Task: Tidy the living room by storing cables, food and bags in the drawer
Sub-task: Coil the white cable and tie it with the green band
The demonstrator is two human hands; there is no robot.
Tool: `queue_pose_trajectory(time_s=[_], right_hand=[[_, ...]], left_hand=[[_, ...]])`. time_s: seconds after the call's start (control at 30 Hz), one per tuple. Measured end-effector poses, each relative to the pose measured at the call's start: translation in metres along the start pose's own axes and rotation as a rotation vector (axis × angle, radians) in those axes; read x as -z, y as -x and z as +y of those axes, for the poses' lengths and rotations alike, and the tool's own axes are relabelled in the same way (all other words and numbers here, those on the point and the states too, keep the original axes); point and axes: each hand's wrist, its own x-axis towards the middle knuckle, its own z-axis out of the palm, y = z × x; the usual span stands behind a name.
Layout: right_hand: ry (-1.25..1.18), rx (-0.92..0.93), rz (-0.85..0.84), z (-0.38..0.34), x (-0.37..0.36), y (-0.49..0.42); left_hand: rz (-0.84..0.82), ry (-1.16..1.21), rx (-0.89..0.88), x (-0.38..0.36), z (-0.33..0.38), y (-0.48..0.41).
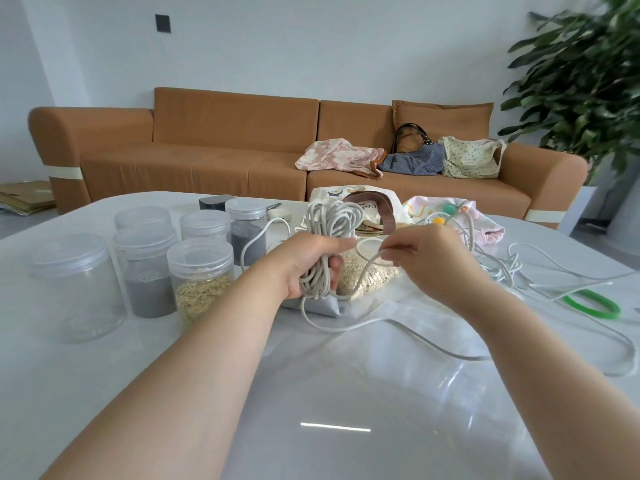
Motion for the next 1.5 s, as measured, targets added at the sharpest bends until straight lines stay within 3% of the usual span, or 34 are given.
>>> queue_pose_trajectory(time_s=[0.17, 0.37, 0.63, 0.83, 1.03, 1.27, 1.5], right_hand=[[0.314, 0.257, 0.230, 0.000, 0.002, -0.001], [0.436, 0.284, 0.274, -0.010, 0.008, 0.002], [0.396, 0.354, 0.194, -0.007, -0.005, -0.002], [0.281, 0.177, 0.216, -0.009, -0.003, -0.002], [0.150, 0.196, 0.261, -0.002, -0.007, -0.005], [0.063, -0.072, 0.234, 0.000, -0.006, -0.001], [-0.148, -0.170, 0.155, -0.002, -0.008, -0.001]], left_hand=[[-0.135, -0.098, 0.134, 0.006, -0.001, 0.006], [-0.437, -0.268, 0.157, 0.009, -0.003, 0.009], [-0.329, -0.599, 0.173, -0.008, -0.005, 0.010], [-0.300, -0.676, 0.184, -0.011, -0.008, 0.005], [-0.378, -0.560, 0.179, -0.011, -0.007, 0.009], [-0.396, -0.586, 0.148, -0.006, -0.009, 0.008], [-0.513, -0.382, 0.100, -0.006, -0.010, 0.012]])
